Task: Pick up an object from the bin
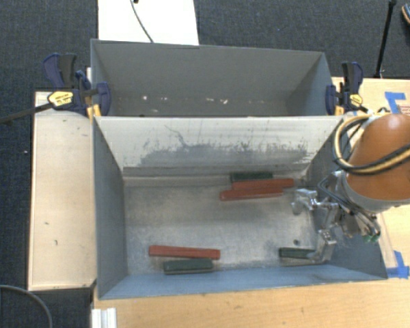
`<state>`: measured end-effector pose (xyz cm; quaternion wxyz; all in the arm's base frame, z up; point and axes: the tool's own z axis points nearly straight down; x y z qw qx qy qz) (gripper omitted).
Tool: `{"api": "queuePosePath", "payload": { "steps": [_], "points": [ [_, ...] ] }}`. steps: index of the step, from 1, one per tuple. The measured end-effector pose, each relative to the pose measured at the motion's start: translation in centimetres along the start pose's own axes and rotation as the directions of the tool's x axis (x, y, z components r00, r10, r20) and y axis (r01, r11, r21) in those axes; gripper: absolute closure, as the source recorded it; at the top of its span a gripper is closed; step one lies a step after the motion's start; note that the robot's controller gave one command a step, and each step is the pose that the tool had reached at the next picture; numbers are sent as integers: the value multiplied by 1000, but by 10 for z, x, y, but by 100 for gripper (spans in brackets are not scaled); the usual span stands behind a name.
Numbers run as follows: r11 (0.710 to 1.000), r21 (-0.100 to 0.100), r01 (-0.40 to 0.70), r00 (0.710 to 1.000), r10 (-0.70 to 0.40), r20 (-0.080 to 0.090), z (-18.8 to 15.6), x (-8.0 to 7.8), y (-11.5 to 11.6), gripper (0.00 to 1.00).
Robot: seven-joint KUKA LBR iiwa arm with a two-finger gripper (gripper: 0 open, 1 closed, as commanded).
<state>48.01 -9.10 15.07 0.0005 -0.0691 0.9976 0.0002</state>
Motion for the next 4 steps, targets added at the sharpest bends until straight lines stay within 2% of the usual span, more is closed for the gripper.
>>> {"api": "queuePosePath", "payload": {
  "steps": [1,2,3,4],
  "points": [
    [1000,0,0,1000,0,1,22,3,-2,0],
    [998,2,66,998,-66,8,81,2,-7,0],
    [1000,0,-9,1000,9,5,80,4,-12,100],
    [1000,0,-14,1000,14,5,80,4,-13,100]
  ]
}}
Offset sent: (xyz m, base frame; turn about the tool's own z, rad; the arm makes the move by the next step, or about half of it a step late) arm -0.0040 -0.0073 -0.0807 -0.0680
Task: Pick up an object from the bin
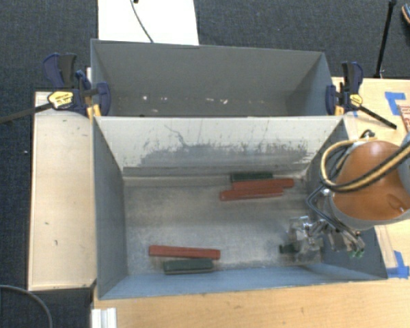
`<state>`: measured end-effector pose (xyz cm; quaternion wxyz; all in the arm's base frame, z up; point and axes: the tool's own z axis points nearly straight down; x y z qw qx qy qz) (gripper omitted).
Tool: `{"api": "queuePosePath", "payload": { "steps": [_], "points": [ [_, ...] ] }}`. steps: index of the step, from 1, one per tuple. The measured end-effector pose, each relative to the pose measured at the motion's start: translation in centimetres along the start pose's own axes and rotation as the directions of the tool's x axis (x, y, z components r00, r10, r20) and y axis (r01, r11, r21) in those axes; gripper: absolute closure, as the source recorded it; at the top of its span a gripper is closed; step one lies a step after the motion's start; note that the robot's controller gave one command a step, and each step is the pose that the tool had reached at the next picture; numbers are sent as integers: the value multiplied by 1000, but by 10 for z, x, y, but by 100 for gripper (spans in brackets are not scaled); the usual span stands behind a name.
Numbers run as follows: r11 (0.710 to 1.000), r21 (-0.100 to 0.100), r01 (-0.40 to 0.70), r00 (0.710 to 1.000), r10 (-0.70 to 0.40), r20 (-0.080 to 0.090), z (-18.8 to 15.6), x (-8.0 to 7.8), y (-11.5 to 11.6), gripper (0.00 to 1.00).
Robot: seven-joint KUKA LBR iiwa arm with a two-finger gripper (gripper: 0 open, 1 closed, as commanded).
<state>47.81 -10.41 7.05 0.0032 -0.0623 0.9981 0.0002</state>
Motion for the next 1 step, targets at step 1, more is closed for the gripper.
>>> {"api": "queuePosePath", "payload": {
  "steps": [1],
  "points": [
    [1000,-1,1,1000,-1,-4,-3,1,0,100]
  ]
}}
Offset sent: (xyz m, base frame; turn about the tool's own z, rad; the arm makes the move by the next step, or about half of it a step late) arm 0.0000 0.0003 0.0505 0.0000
